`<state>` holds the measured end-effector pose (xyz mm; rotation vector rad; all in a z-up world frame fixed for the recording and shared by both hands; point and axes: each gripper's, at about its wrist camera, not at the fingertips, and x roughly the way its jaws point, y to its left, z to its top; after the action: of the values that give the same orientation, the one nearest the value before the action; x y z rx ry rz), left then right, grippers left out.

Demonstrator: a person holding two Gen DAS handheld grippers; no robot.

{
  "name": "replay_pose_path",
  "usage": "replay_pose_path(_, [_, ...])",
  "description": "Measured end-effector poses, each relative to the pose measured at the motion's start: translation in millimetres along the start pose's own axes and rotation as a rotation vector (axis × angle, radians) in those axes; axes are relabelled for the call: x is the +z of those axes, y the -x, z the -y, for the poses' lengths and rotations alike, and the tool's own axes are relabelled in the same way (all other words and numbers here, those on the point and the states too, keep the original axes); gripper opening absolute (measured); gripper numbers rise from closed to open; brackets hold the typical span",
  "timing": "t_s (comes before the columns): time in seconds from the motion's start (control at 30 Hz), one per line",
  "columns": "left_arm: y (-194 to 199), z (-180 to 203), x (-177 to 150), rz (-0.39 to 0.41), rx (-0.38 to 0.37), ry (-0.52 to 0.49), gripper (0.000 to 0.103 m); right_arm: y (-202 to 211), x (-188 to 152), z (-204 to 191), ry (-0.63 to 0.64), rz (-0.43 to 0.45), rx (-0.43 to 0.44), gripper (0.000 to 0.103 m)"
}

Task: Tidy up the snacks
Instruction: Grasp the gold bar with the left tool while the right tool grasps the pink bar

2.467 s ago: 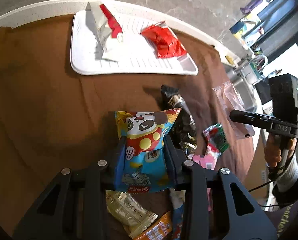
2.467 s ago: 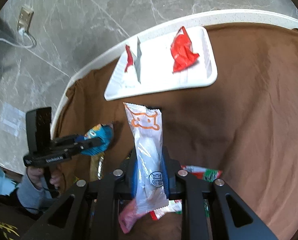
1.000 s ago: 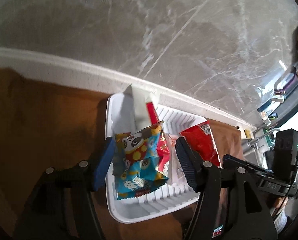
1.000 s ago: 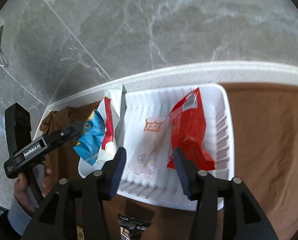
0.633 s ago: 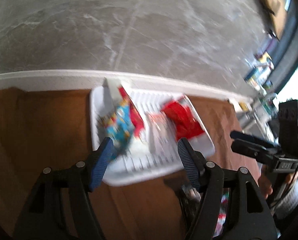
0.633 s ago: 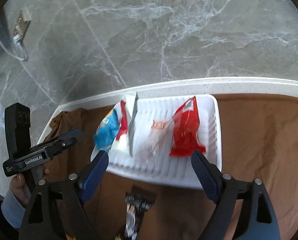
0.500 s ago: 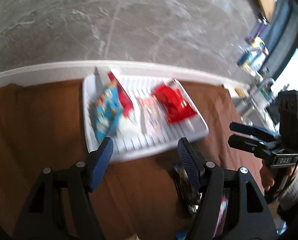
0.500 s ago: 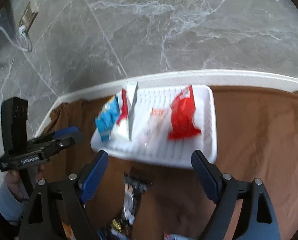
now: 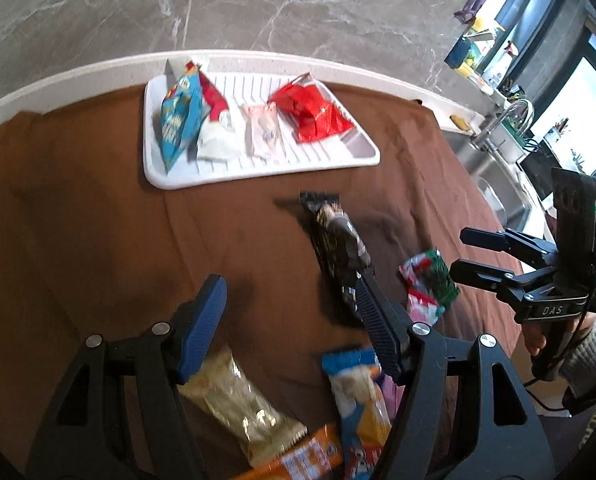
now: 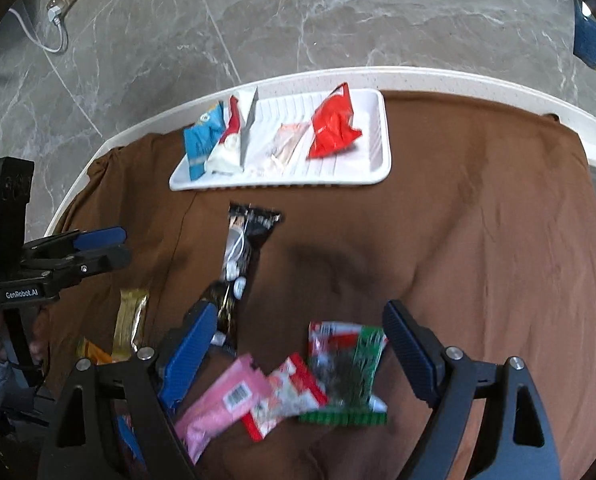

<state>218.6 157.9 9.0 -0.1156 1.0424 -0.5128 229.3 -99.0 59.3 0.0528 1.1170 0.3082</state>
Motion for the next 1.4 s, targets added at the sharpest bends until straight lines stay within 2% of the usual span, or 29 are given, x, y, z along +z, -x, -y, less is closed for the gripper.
replay_pose_path(0.23, [14,-3,-31,-0.037,0.039,0.03,0.065,8,-25,-6,0.013,-0.009,-0.01,0.087])
replay_pose_path(0.57, [18,-15,-64,-0.084,0.088,0.097,0.065,4,-59,-19,-0.003,-0.104,0.063,0.087])
replay_pose_path(0.77, [15,-17,-72,-0.107,0.096,0.119,0.065,-7,-73,-21,-0.082,-0.172,0.144,0.08])
replay_pose_path(0.9, [11,-17,-75,-0.119,0.094,0.121,0.065,-10,-76,-21,-0.12,-0.185,0.191,0.076])
replay_pose_path(1.03, [9,-18,-78,-0.127,0.094,0.116,0.065,-17,-76,-21,-0.173,-0.217,0.271,0.07])
replay_pose_path(1.23, [4,-23,-79,-0.136,0.093,0.123,0.065,-32,-79,-24,-0.241,-0.255,0.339,0.067])
replay_pose_path(1.4, [-1,-24,-81,-0.146,0.092,0.119,0.065,-41,-79,-29,-0.279,-0.277,0.377,0.058])
